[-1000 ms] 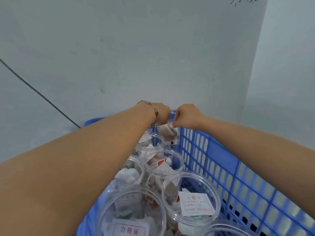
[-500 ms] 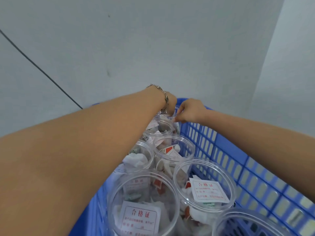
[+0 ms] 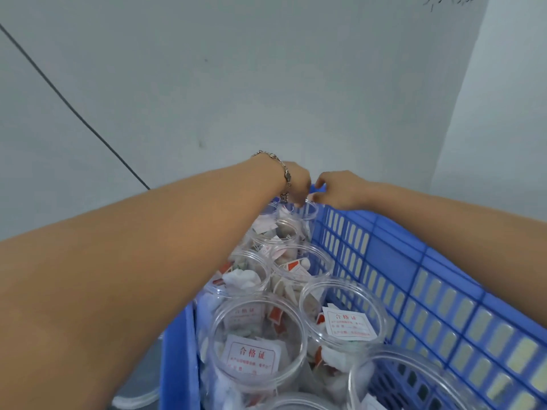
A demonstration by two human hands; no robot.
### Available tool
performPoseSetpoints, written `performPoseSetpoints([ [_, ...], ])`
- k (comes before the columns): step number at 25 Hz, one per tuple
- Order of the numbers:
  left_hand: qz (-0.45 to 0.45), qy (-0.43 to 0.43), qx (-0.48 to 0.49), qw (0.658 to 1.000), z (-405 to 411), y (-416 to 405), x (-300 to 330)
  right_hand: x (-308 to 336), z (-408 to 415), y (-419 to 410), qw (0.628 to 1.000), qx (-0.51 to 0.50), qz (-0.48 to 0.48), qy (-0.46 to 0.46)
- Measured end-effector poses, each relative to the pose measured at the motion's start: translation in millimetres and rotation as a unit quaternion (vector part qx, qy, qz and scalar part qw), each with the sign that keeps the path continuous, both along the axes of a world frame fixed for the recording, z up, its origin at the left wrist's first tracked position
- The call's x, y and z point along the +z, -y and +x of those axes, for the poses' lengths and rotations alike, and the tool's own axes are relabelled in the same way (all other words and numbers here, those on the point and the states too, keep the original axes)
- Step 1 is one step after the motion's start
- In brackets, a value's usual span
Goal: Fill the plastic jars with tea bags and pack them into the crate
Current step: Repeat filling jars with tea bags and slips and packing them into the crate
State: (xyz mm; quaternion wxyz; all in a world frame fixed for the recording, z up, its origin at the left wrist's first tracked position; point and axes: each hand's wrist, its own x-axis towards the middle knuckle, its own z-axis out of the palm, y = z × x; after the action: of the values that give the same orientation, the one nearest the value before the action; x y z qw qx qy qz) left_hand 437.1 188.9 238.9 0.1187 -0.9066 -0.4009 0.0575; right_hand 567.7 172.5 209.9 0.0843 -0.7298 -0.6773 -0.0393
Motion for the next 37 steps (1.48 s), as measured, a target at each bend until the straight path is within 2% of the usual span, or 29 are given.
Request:
performPoseSetpoints([
  [4, 0.003, 0.055, 0.040, 0.998, -61.0, 31.1, 39.8, 20.7, -23.7, 33.5, 0.998, 0.052, 0.037, -0.002],
  [7, 0.000, 0.086, 0.123, 0.989, -144.2, 63.2, 69.1, 34.0, -70.7, 67.9, 0.990, 0.085, 0.062, -0.090],
  [9, 0.010, 0.074, 0.184, 0.980, -204.2, 91.7, 78.4, 44.7, -112.3, 86.7, 0.982, 0.120, 0.075, -0.125],
  [13, 0.003, 0.048, 0.283, 0.958, -301.6, 147.2, 75.3, 67.7, -199.7, 111.9, 0.967, 0.221, 0.052, -0.113],
  [17, 0.003, 0.070, 0.322, 0.944, -348.9, 172.1, 56.2, 67.1, -267.9, 124.7, 0.964, 0.261, 0.004, -0.048],
  [19, -0.004, 0.085, 0.319, 0.944, -353.0, 173.7, 35.2, 56.2, -287.3, 122.9, 0.970, 0.245, -0.011, 0.004],
  [24, -0.123, 0.141, 0.291, 0.938, -340.3, 141.1, -37.3, 23.2, -310.8, 93.5, 0.971, 0.164, -0.098, 0.143],
  [28, -0.163, 0.218, 0.261, 0.926, -320.6, 100.4, -86.9, 10.4, -323.7, 65.0, 0.970, 0.161, -0.131, 0.128],
  [31, -0.131, 0.328, 0.254, 0.901, -304.3, 84.3, -113.3, 2.8, -322.0, 51.2, 0.973, 0.127, -0.120, 0.150],
  [34, -0.132, 0.464, 0.235, 0.844, -287.3, 75.1, -130.3, -5.1, -317.1, 43.7, 0.972, 0.107, -0.090, 0.188],
  [37, -0.155, 0.538, 0.213, 0.801, -273.3, 67.3, -142.1, -11.7, -310.8, 39.6, 0.970, 0.084, -0.085, 0.210],
])
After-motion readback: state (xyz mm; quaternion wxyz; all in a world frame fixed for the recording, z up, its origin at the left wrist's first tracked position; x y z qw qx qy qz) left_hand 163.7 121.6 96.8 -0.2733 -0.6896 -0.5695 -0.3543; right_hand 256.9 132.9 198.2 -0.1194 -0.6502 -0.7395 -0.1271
